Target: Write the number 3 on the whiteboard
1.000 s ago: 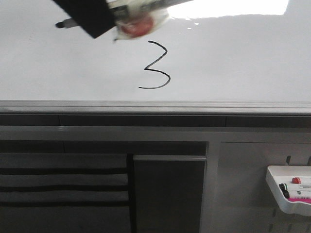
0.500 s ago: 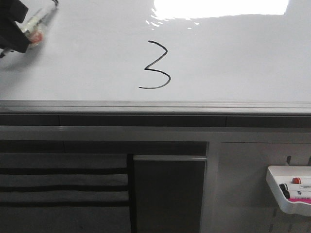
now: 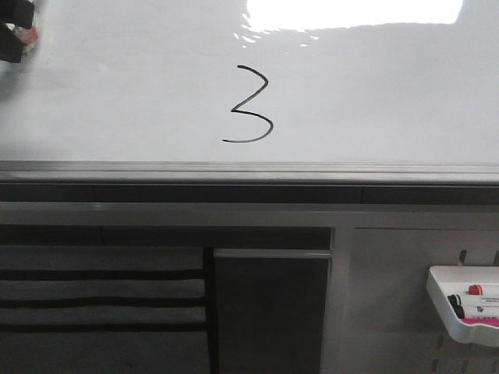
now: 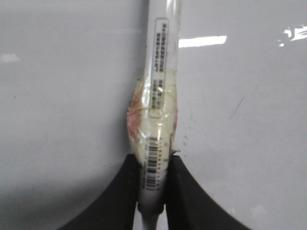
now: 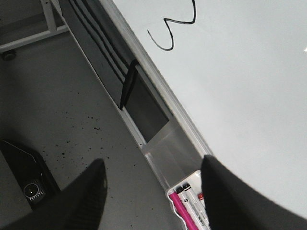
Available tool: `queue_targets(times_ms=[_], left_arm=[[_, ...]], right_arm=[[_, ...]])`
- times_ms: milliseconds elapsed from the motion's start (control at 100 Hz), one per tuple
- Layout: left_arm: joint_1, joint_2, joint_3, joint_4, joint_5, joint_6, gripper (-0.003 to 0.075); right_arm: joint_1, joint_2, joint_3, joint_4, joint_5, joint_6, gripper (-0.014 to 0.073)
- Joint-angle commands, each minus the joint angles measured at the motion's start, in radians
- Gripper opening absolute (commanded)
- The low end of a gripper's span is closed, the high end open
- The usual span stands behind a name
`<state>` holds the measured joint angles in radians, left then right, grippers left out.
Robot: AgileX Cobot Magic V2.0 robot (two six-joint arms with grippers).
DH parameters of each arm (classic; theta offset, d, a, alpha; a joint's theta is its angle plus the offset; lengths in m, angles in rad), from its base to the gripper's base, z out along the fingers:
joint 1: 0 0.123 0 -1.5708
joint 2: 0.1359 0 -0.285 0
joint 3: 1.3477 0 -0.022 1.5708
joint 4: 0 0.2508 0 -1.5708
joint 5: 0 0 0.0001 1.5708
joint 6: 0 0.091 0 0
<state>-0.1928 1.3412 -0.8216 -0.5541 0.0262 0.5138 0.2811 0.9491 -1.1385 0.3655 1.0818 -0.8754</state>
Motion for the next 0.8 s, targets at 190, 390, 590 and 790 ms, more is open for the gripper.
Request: queue_targets(times_ms=[190, 390, 590, 790], left_arm=[[0.003, -0.004, -0.026, -0.011, -0.123, -0.011, -0.0012], [0.003, 0.031, -0.026, -0.011, -0.119, -0.011, -0.0012], [0.003, 0.023, -0.027, -0.001, -0.113, -0.011, 0.0078], [0.007, 0.001, -0.027, 0.095, -0.064, -0.011, 0.0347]], right_arm=[[-0.006, -0.008, -0.033, 0.015, -0.044, 0.0, 0.0388], [-0.006, -0.008, -0.033, 0.015, -0.044, 0.0, 0.0388], [-0.006, -0.008, -0.033, 0.015, -0.044, 0.0, 0.0388], [-0.006, -0.008, -0.033, 0.009, -0.044, 0.08, 0.0388]])
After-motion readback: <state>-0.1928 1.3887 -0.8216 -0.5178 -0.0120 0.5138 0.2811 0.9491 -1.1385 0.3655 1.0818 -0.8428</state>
